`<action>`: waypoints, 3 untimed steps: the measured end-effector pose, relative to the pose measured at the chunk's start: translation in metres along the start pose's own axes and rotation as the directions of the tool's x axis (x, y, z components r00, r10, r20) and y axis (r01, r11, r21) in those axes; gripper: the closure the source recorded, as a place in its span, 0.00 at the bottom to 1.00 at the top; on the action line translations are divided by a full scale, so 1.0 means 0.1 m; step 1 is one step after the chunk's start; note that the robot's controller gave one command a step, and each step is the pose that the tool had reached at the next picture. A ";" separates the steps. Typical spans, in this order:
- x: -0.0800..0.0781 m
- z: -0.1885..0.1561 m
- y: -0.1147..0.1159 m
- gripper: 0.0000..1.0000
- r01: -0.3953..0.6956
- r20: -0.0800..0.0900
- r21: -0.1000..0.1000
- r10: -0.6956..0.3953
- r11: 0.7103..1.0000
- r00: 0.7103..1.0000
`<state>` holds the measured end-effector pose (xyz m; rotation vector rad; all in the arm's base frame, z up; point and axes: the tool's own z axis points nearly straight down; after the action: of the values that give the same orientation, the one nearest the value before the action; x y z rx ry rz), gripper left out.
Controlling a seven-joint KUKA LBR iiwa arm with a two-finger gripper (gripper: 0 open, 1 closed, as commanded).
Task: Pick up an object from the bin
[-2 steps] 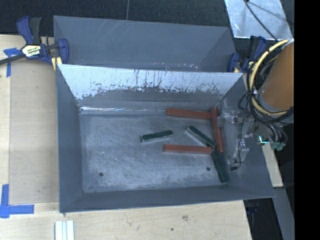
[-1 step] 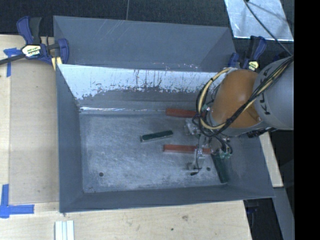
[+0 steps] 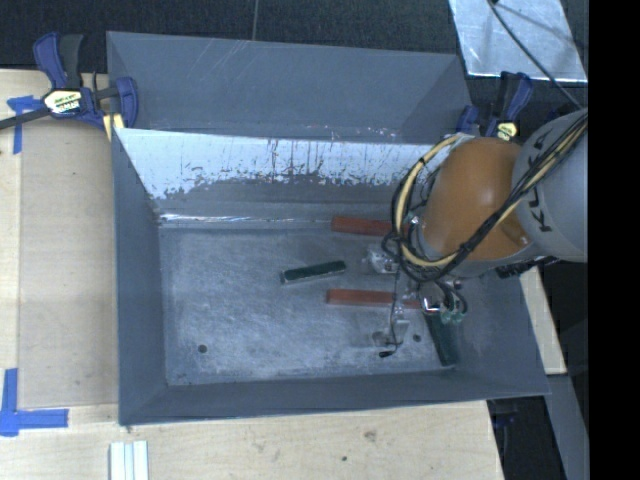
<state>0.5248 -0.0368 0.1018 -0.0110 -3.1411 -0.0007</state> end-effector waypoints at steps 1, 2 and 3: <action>0.10 0.02 -0.08 0.00 -0.276 -0.004 0.001 0.276 0.961 0.961; 0.16 0.33 -0.05 0.00 -0.557 -0.004 0.002 0.557 0.830 0.830; 0.16 0.33 -0.06 0.00 -0.555 -0.003 0.002 0.555 0.832 0.832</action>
Offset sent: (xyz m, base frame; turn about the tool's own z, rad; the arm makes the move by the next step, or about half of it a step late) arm -0.0099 -0.0068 -0.0018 0.2797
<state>0.5084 -0.0425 0.0693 -0.9194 -2.9997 0.0011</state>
